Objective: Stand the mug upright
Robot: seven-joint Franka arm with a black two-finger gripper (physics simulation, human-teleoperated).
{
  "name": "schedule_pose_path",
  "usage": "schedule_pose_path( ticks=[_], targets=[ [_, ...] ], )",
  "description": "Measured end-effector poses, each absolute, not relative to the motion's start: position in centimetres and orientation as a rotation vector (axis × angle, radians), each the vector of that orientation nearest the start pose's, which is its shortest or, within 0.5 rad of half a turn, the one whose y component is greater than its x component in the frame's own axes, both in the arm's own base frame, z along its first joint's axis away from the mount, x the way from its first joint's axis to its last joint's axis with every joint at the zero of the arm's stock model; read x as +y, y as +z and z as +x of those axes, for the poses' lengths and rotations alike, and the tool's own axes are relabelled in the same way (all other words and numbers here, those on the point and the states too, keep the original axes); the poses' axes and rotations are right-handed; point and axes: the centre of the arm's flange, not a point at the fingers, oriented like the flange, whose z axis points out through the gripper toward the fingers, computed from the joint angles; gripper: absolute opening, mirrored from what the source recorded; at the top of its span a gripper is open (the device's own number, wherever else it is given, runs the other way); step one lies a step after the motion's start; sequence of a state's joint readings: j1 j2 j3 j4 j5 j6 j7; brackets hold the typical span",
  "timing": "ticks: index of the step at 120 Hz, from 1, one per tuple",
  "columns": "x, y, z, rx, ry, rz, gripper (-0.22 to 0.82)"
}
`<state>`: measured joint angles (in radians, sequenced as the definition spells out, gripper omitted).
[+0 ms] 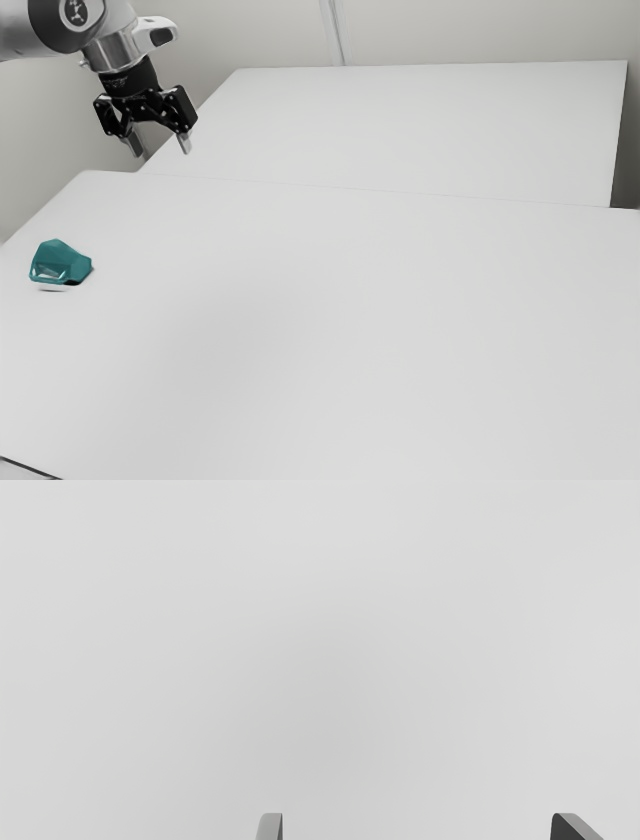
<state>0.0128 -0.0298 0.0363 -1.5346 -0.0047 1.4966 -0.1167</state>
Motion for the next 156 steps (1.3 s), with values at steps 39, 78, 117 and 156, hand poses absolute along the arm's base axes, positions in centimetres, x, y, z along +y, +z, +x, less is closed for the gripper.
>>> schedule_pose_path(
  ticks=[39, 78, 117, 156],
  targets=[
    [3.2, 65.2, 53.7, -0.277, 0.005, -3.135, 0.58],
    [10.5, 65.0, 52.8, -0.455, 0.023, -3.116, 0.58],
    [21.8, 63.5, 51.2, -0.519, -0.004, -3.115, 0.58],
    [31.6, 59.0, 50.7, -0.404, 0.005, -3.178, 0.58]
  ],
)
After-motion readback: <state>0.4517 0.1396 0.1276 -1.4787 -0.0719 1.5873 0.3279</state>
